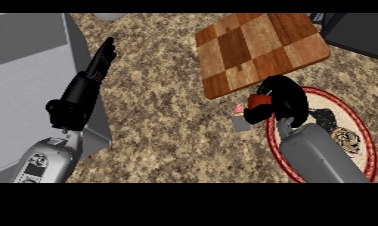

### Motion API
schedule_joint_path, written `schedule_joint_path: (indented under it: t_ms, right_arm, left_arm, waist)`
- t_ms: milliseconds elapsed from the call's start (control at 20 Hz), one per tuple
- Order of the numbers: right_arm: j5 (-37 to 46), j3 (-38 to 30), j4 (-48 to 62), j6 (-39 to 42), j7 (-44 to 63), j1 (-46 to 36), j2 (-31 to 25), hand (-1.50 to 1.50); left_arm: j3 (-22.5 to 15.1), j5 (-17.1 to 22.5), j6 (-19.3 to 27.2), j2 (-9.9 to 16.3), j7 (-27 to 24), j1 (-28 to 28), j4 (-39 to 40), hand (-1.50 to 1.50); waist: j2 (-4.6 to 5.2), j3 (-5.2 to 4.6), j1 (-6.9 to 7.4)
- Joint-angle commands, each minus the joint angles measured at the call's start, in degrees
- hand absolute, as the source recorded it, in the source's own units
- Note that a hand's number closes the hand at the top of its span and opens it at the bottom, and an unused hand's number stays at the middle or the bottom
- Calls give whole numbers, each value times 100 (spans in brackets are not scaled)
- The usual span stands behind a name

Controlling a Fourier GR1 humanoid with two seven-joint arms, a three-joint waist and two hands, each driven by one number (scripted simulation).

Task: Pick the bell pepper from the placemat and place it in the tiered shelf

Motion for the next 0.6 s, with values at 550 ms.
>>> schedule_joint_path:
  t_ms: [550]
  right_arm:
    - [1421,-756,-477,-1302,638,-1594,1055,150]
  left_arm:
    - [52,81,-84,-294,-79,357,583,0]
  waist:
    - [74,-164,-192]
